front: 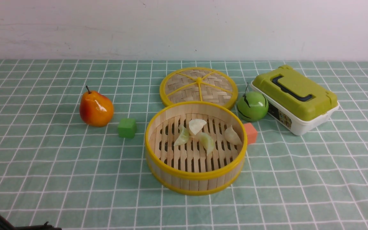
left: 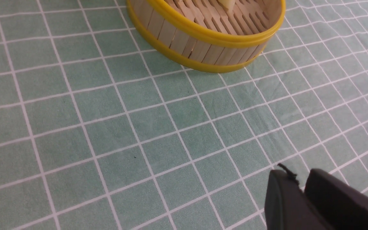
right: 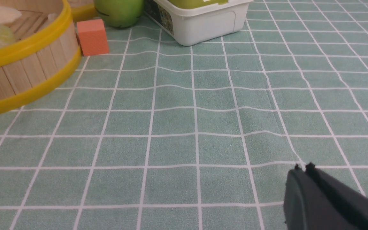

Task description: Put the dumplings into the steamer on the table with the blue tablecloth.

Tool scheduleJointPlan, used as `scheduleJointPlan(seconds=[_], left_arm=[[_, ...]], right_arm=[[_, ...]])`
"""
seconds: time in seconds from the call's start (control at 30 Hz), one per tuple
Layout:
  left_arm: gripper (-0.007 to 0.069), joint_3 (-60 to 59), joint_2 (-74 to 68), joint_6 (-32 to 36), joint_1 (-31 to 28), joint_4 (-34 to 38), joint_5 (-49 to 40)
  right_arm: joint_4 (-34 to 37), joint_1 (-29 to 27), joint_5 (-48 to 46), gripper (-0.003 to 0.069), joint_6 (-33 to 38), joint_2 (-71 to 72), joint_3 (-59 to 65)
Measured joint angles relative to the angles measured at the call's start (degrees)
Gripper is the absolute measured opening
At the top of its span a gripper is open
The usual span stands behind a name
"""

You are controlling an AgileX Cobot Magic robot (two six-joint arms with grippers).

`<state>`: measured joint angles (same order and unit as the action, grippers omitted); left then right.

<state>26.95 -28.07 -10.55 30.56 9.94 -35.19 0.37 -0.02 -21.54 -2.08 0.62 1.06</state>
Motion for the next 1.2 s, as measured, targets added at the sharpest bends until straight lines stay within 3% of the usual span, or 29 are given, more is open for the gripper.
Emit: scheduleJointPlan(seconds=[0.17, 0.3, 0.4, 0.67, 0.9, 1.2], left_arm=[[0.0008, -7.6, 5.7, 0.0, -3.6, -2.8, 14.5], [-0.0014, -15.6, 14.1, 0.0, -12.3, -5.2, 28.2], [-0.0014, -20.4, 20.0, 0.0, -19.5, -6.0, 32.3], [-0.0014, -27.5, 28.4, -1.1, -32.2, -7.6, 24.8], [-0.0014, -28.6, 28.6, -9.1, -33.5, -13.1, 16.9], [-0.0014, -28.7, 28.6, -6.6, -33.5, -14.1, 14.3]], right_arm=[[0.0, 0.0, 0.0, -0.0015, 0.0, 0.0, 0.0], [0.0, 0.0, 0.0, -0.0013, 0.0, 0.0, 0.0], [0.0, 0.0, 0.0, -0.0011, 0.0, 0.0, 0.0], [0.0, 0.0, 0.0, -0.0008, 0.0, 0.0, 0.0], [0.0, 0.0, 0.0, -0.0001, -0.1, 0.0, 0.0], [0.0, 0.0, 0.0, 0.0005, -0.1, 0.0, 0.0]])
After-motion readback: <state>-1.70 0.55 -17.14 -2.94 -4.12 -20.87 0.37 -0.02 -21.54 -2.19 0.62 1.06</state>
